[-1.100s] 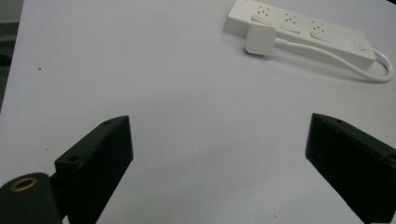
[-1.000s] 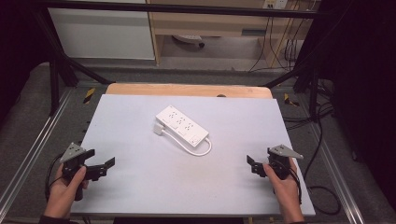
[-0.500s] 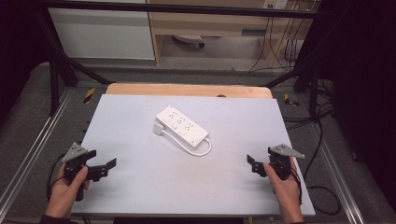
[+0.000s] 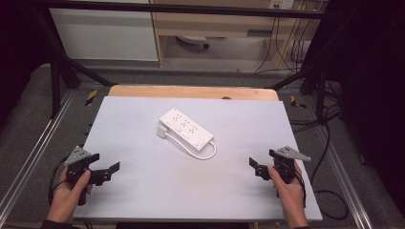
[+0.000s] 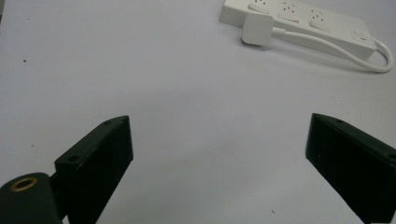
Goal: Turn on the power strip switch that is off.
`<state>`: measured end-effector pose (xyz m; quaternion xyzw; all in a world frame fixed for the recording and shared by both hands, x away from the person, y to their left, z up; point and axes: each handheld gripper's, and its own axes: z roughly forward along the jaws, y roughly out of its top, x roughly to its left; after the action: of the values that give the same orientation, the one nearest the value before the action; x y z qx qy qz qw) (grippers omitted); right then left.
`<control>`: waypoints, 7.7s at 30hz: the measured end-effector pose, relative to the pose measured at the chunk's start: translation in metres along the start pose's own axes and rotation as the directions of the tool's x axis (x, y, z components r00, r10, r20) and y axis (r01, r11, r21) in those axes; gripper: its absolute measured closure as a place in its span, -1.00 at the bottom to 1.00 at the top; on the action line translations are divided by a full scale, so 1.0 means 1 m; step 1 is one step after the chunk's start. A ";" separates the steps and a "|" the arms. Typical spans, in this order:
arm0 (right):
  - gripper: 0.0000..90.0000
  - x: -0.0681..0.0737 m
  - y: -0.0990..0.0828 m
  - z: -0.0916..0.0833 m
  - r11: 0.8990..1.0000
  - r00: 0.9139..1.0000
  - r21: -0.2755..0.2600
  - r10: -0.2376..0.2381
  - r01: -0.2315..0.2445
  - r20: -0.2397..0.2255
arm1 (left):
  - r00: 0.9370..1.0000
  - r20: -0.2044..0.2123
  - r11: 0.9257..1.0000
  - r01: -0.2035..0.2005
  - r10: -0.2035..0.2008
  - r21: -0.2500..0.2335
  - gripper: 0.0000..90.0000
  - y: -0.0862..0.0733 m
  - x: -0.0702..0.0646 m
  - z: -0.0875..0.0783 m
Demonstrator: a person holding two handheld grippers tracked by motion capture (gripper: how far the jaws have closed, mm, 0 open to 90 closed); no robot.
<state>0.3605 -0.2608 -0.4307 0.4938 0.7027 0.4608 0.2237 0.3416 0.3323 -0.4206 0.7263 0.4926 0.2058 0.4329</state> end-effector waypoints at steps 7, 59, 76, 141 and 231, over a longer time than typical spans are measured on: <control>-0.86 0.007 0.003 0.000 1.000 1.000 -0.008 -0.007 0.007 -0.016 | 1.000 0.003 1.000 0.001 -0.001 0.006 -0.83 0.000 0.000 0.002; -0.91 0.038 0.071 0.039 0.996 0.992 0.059 -0.065 0.072 -0.108 | 1.000 -0.007 1.000 0.002 -0.001 0.031 -0.83 -0.002 0.000 0.004; -0.89 0.059 0.094 0.065 0.990 0.985 0.067 -0.116 0.125 -0.125 | 1.000 -0.009 0.999 -0.005 0.006 0.041 -0.83 -0.002 -0.001 0.005; -0.80 0.089 0.146 0.167 0.997 0.993 0.053 -0.057 0.063 -0.101 | 0.999 -0.006 0.998 -0.034 0.035 0.046 -0.83 -0.001 -0.003 0.006; 1.00 0.149 0.107 0.231 0.975 0.957 0.084 -0.181 0.205 -0.227 | 1.000 -0.009 0.999 -0.030 0.030 0.039 -0.83 0.000 -0.001 0.006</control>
<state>0.5292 -0.0191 -0.4268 0.3806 0.7915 0.4497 0.1626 0.3449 0.3287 -0.4238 0.7409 0.4875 0.2060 0.4134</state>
